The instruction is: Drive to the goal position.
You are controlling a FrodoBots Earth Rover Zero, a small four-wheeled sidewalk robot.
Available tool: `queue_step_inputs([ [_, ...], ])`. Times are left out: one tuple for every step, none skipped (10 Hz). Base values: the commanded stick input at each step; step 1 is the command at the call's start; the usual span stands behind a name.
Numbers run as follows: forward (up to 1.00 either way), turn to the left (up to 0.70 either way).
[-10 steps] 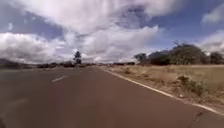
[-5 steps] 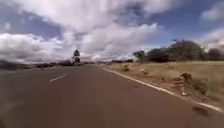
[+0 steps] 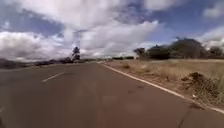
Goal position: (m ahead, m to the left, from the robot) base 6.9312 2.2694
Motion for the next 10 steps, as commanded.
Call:
queue_step_inputs([
  [0.7, 0.0],
  [0.7, 0.0],
  [0.7, 0.0],
  [0.7, 0.0],
  [0.7, 0.0],
  [0.7, 0.0],
  [0.7, 0.0],
  [0.7, 0.0],
  [0.7, 0.0],
  [0.7, 0.0],
])
